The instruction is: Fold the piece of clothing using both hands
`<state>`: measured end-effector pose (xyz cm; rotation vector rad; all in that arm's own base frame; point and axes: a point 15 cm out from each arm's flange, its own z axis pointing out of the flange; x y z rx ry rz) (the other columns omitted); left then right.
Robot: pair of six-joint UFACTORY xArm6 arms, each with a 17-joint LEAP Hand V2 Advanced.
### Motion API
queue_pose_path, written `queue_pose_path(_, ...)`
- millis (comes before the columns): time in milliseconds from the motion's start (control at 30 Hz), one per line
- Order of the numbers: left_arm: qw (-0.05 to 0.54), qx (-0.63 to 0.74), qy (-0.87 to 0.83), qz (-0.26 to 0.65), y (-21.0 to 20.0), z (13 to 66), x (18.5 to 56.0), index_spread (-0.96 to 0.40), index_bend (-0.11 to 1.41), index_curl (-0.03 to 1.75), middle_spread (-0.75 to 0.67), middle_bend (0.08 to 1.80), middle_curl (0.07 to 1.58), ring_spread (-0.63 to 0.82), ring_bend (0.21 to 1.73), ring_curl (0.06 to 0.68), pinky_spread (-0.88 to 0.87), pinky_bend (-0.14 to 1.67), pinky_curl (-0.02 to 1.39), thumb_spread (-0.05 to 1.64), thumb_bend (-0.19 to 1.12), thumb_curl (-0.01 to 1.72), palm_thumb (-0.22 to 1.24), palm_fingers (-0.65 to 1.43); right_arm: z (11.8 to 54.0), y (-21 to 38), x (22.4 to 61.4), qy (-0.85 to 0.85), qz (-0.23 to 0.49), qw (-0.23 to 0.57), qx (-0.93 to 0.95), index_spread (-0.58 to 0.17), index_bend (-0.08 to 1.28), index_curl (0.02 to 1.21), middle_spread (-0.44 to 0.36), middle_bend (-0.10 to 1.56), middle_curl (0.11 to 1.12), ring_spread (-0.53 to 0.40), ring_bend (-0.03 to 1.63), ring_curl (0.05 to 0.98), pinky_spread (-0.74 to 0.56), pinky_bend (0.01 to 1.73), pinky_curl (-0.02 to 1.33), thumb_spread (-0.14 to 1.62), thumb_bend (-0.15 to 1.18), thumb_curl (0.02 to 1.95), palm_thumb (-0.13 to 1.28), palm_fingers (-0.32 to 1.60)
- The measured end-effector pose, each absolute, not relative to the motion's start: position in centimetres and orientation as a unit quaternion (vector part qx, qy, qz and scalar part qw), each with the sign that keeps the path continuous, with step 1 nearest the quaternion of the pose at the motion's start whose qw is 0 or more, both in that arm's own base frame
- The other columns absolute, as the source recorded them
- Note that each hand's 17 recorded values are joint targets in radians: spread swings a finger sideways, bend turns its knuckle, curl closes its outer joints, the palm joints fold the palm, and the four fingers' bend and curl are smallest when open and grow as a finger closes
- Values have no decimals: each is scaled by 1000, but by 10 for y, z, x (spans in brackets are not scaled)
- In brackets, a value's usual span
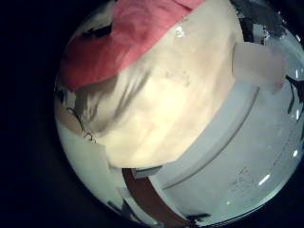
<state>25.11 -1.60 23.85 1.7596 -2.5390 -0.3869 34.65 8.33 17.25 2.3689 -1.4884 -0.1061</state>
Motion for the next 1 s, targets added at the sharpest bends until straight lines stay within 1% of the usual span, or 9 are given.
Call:
queue_pose_path(33, 16, 564, -816, -126, -15, 243, 248, -607, 174, 774, -565, 866, 588, -598, 814, 406, -740, 1070, 460, 1293, 221, 1063, 863, 1108, 179, 81, 340, -525, -33, 164, 835, -366, 787, 624, -208, 960, 683, -261, 1162, 532, -373, 1176, 530, 1254, 53, 386, 963, 1301)
queue_pose_path(200, 25, 555, -820, -137, -12, 264, 238, -610, 171, 782, -565, 866, 587, -596, 821, 410, -741, 1071, 457, 1293, 222, 1071, 867, 1109, 215, 74, 318, -528, -13, 141, 837, -343, 890, 696, -190, 1097, 739, -247, 1250, 580, -320, 1258, 586, 1294, 64, 414, 1010, 1222)
queue_pose_path(333, 32, 548, -823, -145, -8, 279, 232, -612, 171, 788, -565, 868, 587, -597, 818, 409, -742, 1074, 456, 1293, 221, 1077, 867, 1106, 249, 66, 297, -534, 4, 122, 837, -320, 936, 737, -169, 1158, 758, -237, 1291, 606, -291, 1295, 621, 1284, 63, 444, 1050, 1180)
queue_pose_path(533, 29, 542, -824, -161, 2, 299, 225, -615, 170, 797, -564, 873, 586, -595, 812, 408, -745, 1071, 455, 1294, 220, 1085, 867, 1102, 280, 56, 273, -544, 21, 100, 833, -291, 969, 768, -149, 1218, 755, -226, 1315, 624, -267, 1305, 652, 1250, 28, 489, 1054, 1171)
queue_pose_path(567, 28, 542, -824, -161, 3, 302, 225, -615, 170, 797, -564, 873, 586, -595, 811, 408, -745, 1071, 455, 1294, 220, 1086, 867, 1102, 282, 56, 274, -545, 23, 98, 832, -289, 970, 769, -148, 1221, 754, -226, 1317, 625, -266, 1302, 652, 1249, 26, 492, 1055, 1168)
queue_pose_path(600, 25, 542, -825, -159, 3, 307, 228, -616, 173, 798, -564, 872, 586, -595, 810, 408, -745, 1071, 455, 1294, 220, 1087, 867, 1104, 285, 57, 275, -546, 25, 96, 832, -286, 1010, 786, -160, 1167, 781, -223, 1352, 638, -264, 1332, 669, 1245, 20, 499, 1054, 1151)
queue_pose_path(633, 23, 542, -825, -158, 3, 309, 229, -617, 173, 799, -564, 872, 586, -595, 810, 408, -745, 1070, 455, 1294, 219, 1088, 867, 1104, 288, 57, 277, -546, 27, 93, 832, -285, 997, 775, -162, 1182, 751, -223, 1339, 628, -264, 1318, 658, 1239, 16, 502, 1053, 1170)
queue_pose_path(767, 15, 544, -825, -154, 3, 322, 246, -618, 173, 803, -563, 873, 585, -595, 810, 409, -746, 1064, 453, 1294, 218, 1092, 866, 1102, 310, 62, 297, -550, 44, 76, 830, -280, 992, 779, -155, 1231, 747, -219, 1331, 627, -265, 1300, 665, 1225, -5, 531, 1051, 1173)
queue_pose_path(1000, 20, 549, -820, -161, -1, 328, 289, -621, 175, 810, -561, 866, 581, -598, 799, 406, -750, 1051, 448, 1294, 217, 1098, 866, 1094, 324, 81, 358, -555, 49, 74, 827, -276, 997, 780, -140, 1253, 729, -217, 1339, 629, -263, 1292, 681, 1212, -9, 568, 1037, 1170)
